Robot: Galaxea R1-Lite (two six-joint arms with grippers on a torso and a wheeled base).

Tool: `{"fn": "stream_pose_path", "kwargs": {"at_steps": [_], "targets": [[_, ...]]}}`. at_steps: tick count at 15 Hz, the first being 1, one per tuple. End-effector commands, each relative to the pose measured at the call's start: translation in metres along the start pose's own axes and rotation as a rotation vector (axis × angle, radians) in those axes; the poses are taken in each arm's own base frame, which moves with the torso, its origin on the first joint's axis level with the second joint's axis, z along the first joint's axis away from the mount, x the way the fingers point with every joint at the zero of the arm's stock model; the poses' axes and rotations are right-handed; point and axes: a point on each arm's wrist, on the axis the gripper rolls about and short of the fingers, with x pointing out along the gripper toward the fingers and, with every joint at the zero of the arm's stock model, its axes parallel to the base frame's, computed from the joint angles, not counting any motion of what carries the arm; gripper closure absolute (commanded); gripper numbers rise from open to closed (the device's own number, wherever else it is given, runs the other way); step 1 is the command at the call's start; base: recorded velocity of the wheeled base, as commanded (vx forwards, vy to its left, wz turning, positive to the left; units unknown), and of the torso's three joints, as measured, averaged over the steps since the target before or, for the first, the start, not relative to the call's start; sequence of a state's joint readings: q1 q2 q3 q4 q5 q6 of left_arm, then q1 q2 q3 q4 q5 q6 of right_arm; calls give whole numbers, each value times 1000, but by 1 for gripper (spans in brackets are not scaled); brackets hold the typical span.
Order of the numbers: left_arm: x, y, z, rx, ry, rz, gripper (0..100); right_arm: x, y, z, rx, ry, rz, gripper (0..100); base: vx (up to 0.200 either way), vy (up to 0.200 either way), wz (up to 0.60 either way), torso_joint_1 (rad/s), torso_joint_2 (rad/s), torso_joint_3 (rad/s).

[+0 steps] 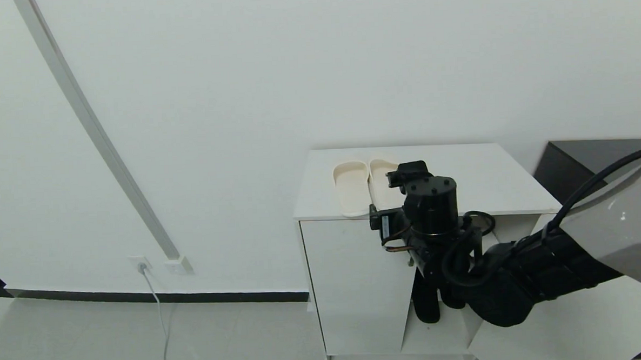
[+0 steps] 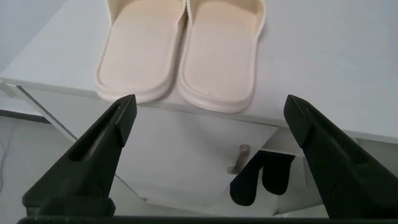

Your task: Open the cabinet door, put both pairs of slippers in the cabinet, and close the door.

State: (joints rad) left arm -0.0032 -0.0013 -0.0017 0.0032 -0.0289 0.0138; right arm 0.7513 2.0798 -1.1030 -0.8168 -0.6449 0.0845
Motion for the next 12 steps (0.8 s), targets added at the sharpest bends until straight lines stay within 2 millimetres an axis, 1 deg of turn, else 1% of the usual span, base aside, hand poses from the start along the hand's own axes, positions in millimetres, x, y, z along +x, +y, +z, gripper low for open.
{"fn": "stream_pose_path", "kwargs": {"at_steps": [1, 4, 10, 12], "targets": [[0, 0, 0, 0, 1, 0, 100, 1, 5, 14, 30, -22, 9, 0, 0, 0, 0, 0, 0, 0], [0, 0, 0, -2, 1, 1, 100, -3, 10, 11, 14, -3, 24, 0, 0, 0, 0, 0, 0, 0], [0, 0, 0, -3, 1, 1, 100, -9, 16, 5, 7, 21, 41, 0, 200, 0, 0, 1, 1, 2], [0, 0, 0, -3, 1, 1, 100, -4, 17, 5, -1, 30, 34, 0, 200, 0, 0, 10, 2, 0]]}}
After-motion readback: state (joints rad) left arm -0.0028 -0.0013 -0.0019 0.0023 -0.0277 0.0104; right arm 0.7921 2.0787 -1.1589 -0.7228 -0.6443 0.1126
